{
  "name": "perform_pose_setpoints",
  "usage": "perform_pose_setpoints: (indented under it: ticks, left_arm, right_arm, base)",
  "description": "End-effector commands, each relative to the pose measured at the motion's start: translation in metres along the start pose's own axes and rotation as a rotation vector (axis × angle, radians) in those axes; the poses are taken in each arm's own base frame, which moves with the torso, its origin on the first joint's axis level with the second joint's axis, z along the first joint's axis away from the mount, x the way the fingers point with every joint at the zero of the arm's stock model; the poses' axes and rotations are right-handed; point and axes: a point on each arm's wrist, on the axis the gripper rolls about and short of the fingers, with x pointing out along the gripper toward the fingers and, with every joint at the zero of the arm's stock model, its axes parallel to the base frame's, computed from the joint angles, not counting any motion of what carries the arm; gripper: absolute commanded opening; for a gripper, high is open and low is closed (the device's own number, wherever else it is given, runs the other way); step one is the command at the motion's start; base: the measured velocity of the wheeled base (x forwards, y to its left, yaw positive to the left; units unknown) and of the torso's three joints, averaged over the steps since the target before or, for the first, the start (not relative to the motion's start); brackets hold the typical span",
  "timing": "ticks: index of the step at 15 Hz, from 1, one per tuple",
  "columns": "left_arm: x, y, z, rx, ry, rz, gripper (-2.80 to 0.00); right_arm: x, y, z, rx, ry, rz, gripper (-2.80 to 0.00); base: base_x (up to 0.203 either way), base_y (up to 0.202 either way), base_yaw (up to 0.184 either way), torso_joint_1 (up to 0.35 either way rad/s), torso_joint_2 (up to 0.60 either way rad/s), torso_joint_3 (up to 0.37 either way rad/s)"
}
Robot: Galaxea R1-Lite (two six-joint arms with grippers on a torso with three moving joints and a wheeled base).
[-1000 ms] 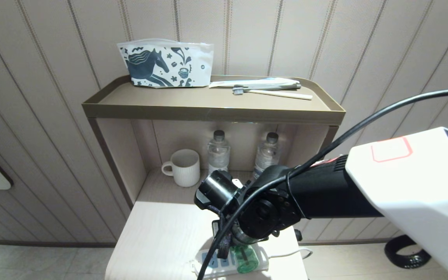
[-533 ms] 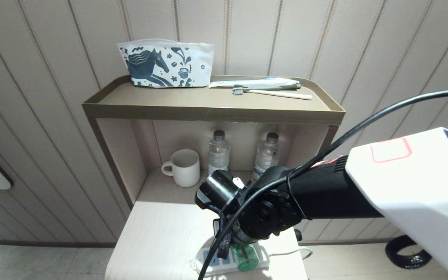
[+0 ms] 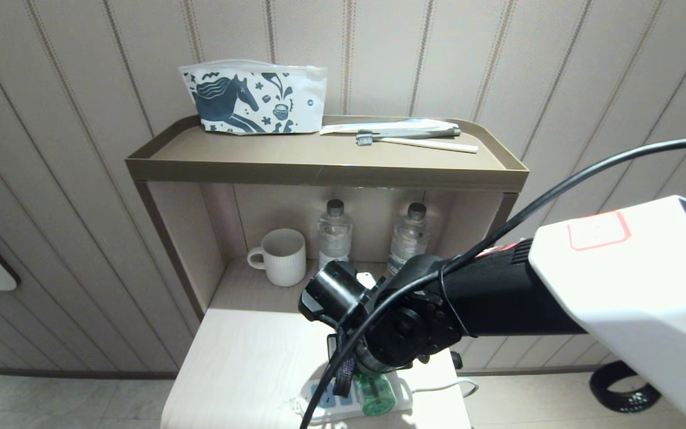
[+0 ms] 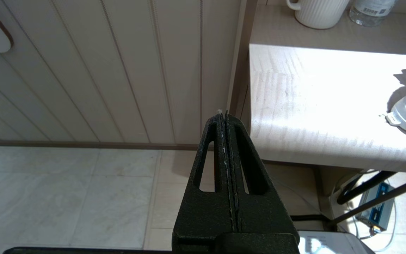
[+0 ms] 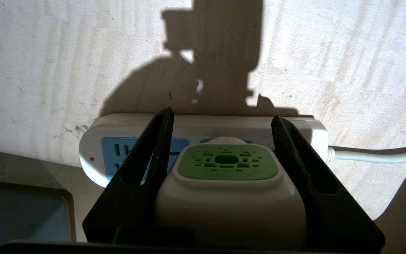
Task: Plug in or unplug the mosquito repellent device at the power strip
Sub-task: Insert the plug into the socket
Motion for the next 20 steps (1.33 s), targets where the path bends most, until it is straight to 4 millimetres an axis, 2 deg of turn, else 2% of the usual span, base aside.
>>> perform_pose_setpoints:
  ticks: [1, 5, 12, 20]
  left_arm:
    - [0.0, 0.0, 0.0, 0.0, 0.003, 0.0, -2.8]
    - [0.0, 0.0, 0.0, 0.0, 0.003, 0.0, -2.8]
    - [0.0, 0.0, 0.0, 0.0, 0.003, 0.0, -2.8]
    - [0.0, 0.0, 0.0, 0.0, 0.003, 0.0, -2.8]
  right_arm:
    - [-0.002, 0.002, -0.004, 0.008, 0.006, -0.003, -2.8]
    - [-0.011, -0.004, -0.007, 0.021, 0.0, 0.0, -2.8]
    - [-0.014, -0.008, -0.014, 0.025, 0.012, -0.015, -2.8]
    - [-0.006, -0.007, -0.02, 0.017, 0.001, -0.021, -2.8]
  base:
    - [0.0, 0.0, 0.0, 0.0, 0.0, 0.0]
    - [0.0, 0.0, 0.0, 0.0, 0.0, 0.0]
    - [0.0, 0.0, 0.0, 0.0, 0.0, 0.0]
    - [0.0, 0.0, 0.0, 0.0, 0.0, 0.0]
